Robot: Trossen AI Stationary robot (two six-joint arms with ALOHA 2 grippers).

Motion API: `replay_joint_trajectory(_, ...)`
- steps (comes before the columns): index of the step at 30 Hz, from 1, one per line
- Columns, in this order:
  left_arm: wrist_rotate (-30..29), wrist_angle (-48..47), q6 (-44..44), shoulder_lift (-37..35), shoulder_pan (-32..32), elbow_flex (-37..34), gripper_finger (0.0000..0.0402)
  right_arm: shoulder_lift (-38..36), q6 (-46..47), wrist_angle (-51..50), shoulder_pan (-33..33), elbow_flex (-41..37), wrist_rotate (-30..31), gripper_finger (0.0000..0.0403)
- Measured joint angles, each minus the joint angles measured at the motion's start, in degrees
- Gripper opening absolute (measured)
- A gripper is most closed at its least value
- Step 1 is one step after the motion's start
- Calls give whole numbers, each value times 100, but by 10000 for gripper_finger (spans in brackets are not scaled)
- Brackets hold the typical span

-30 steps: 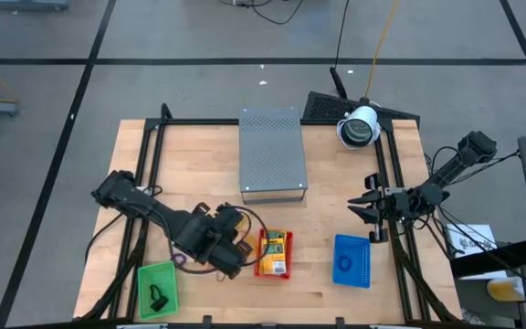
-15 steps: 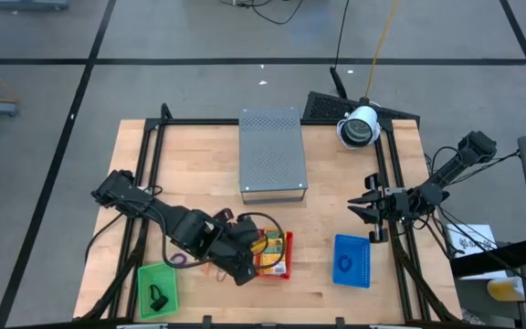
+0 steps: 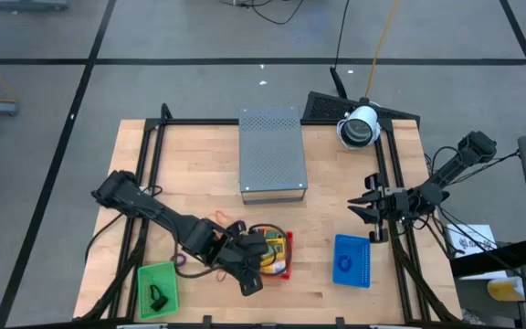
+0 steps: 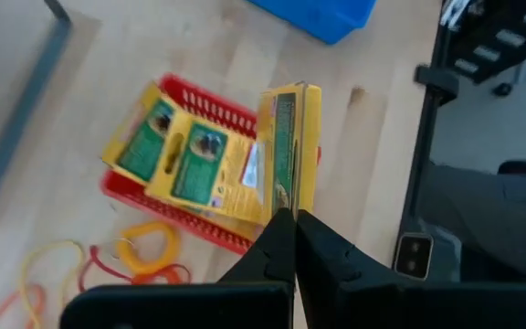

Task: Pick & Place Office Desk Supplies
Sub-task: Put the yellow crayon box into the red bin

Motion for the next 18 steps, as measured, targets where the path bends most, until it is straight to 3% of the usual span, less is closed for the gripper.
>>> replay_joint_trajectory(18,706,554,-3,-1,306,-977,0,0,63,25,0,0,0,50)
